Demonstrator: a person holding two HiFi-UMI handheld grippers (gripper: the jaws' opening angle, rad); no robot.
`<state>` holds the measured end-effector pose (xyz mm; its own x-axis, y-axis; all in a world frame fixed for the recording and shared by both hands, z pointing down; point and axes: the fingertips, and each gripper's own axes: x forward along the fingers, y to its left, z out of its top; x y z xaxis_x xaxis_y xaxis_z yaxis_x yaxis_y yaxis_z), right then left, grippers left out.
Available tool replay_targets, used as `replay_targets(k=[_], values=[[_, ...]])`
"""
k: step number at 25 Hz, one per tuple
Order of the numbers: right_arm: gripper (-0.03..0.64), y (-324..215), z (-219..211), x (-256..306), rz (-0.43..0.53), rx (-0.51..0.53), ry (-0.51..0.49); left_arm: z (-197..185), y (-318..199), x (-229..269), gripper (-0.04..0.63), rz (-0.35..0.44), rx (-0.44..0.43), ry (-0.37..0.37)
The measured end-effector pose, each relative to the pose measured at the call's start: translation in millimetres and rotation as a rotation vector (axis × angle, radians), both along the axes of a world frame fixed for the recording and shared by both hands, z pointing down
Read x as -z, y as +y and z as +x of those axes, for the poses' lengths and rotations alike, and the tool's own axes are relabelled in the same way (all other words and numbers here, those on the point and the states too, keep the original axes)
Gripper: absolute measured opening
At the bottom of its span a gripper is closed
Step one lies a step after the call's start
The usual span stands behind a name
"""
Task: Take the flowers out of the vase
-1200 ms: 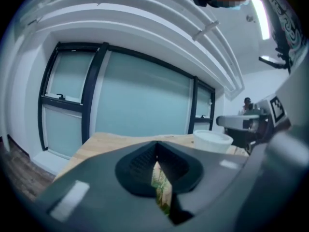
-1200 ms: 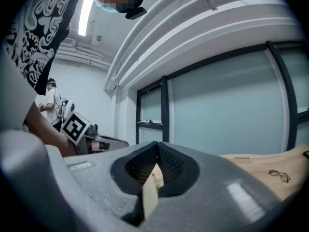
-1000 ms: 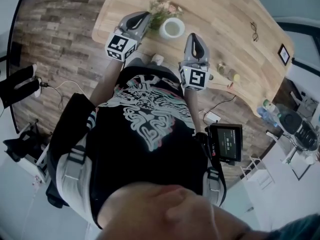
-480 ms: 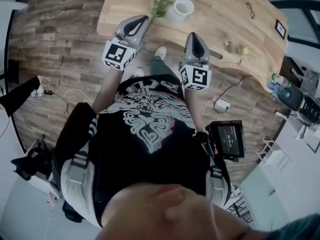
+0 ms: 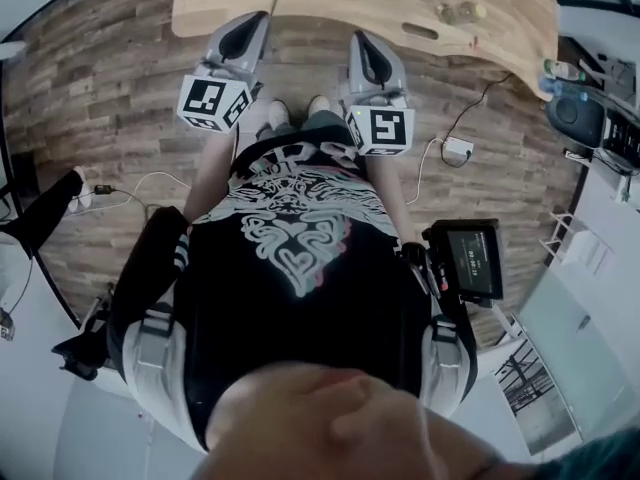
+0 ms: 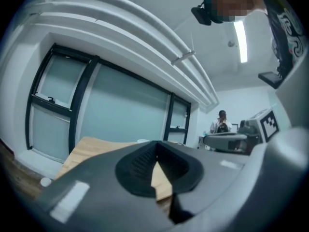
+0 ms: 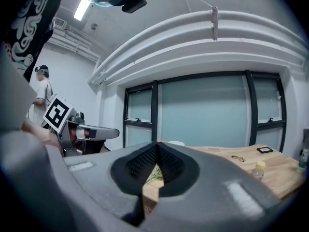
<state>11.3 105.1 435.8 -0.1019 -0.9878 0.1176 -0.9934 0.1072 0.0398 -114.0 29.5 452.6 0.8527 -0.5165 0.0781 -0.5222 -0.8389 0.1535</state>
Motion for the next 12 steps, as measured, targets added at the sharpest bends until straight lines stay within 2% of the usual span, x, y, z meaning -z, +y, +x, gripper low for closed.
replay_targets(k=[5, 12], values=[[-0.002, 0.2, -3.6, 0.6, 0.014, 0.025, -0.014, 6.3, 8.4, 11.8, -0.012, 0.048, -0.009, -0.009], [-0.002, 0.2, -9.3, -2.1, 0.026, 0.063, -0.012, 6.7, 9.8, 11.5, -0.012, 0.062, 0.007, 0.003]])
